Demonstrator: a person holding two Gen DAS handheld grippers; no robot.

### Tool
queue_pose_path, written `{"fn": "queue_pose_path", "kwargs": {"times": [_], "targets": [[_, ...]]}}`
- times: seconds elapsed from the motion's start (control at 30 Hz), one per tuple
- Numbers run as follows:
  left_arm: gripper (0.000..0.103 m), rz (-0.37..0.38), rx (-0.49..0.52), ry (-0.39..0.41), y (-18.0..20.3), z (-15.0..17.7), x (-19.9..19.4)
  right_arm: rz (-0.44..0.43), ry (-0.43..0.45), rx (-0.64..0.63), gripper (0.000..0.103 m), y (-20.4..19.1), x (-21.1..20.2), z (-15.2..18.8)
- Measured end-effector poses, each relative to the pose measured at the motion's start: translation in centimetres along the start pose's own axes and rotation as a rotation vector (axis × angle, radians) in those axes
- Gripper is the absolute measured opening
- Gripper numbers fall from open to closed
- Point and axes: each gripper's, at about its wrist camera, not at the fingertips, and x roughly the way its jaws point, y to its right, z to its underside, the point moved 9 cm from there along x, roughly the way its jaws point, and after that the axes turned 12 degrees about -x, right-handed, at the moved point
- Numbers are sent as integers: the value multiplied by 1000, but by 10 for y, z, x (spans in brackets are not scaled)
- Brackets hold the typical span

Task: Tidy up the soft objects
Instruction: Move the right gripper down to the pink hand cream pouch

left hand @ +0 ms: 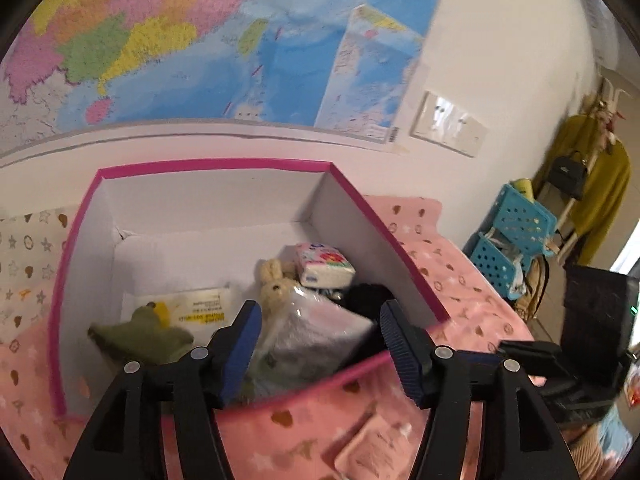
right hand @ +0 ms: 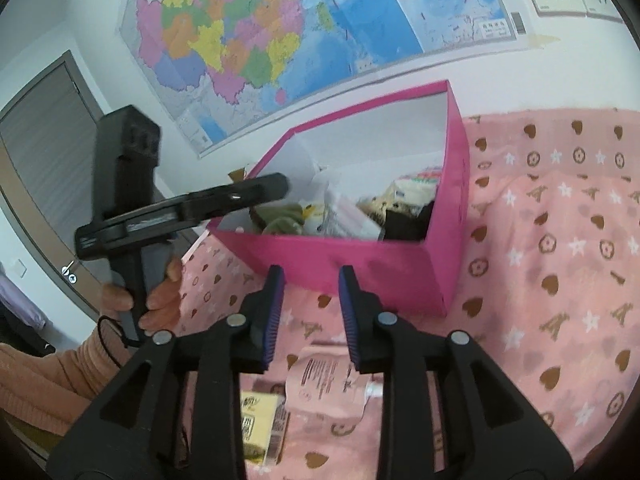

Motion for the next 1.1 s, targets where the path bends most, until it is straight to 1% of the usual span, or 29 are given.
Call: {"fn": "queue_pose_path", "kwargs": {"times": [0.03,0.1,0.13,0.17,0.33,0.5,0.6,0.7,0.93,1.1], "targets": [[64,24,14,5,3,7,-9,-2,-7,0,32,-1,0,4],[68,49,19,9,6,18,-21,-6,-23,5,37,-3,0,13],[69,58,21,7,8,22,-24,-3,-34,12,41,-3,0,19],[70,70,26,5,9,31,-28,2,-46,16,43,-3,1,25],[71,45,58,-46,11,71,-31,24,-113,77,43,7,8,60],[71,27,55,-91,10,102,-28,51,-148,130,43,16,13,82],[71,30,38,-118,8,115,-24,69,-162,146,44,20,15,89],[71,22,30,-141,7,125,-19,96,-171,150,49,23,17,93],[71,23,18,-169,8,136,-13,142,-178,135,49,27,22,96],[70,25,8,-204,6,146,-4,158,-181,119,49,25,25,93]]}}
